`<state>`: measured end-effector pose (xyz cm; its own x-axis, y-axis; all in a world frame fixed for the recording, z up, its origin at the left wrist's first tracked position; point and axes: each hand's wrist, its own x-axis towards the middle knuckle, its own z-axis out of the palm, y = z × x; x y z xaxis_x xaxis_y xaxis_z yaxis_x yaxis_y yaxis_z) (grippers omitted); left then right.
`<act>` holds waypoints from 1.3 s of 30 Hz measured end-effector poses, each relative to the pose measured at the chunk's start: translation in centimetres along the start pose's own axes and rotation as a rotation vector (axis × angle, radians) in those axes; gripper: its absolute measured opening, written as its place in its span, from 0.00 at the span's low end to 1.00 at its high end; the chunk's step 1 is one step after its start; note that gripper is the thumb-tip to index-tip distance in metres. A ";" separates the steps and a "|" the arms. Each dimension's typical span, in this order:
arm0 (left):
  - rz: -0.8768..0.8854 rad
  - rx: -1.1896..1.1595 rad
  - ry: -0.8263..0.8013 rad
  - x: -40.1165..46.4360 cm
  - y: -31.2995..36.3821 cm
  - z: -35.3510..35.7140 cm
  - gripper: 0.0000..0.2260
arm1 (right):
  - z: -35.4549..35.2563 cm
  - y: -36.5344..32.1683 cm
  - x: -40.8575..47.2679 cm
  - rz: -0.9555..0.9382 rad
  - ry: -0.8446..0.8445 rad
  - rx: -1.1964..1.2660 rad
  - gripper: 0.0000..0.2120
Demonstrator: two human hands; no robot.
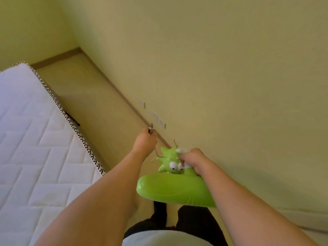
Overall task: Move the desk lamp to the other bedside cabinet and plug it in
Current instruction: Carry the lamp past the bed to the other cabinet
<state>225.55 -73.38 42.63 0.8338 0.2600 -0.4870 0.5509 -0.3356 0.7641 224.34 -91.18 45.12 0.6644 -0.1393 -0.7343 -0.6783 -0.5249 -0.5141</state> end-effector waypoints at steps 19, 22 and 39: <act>-0.239 -0.289 0.450 14.1 3.5 -14.5 0.07 | 6.6 -28.2 11.2 -0.353 -0.345 -0.531 0.08; -0.305 -0.290 0.486 15.7 1.5 -17.3 0.07 | 9.9 -31.8 12.6 -0.360 -0.369 -0.634 0.09; -0.342 -0.495 0.564 34.9 -1.0 -41.8 0.05 | 29.9 -54.2 17.8 -0.301 -0.412 -0.556 0.15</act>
<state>252.64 -26.15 42.54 0.4067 0.7354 -0.5420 0.5821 0.2487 0.7742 263.51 -40.07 46.69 0.5512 0.3450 -0.7597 -0.1547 -0.8525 -0.4994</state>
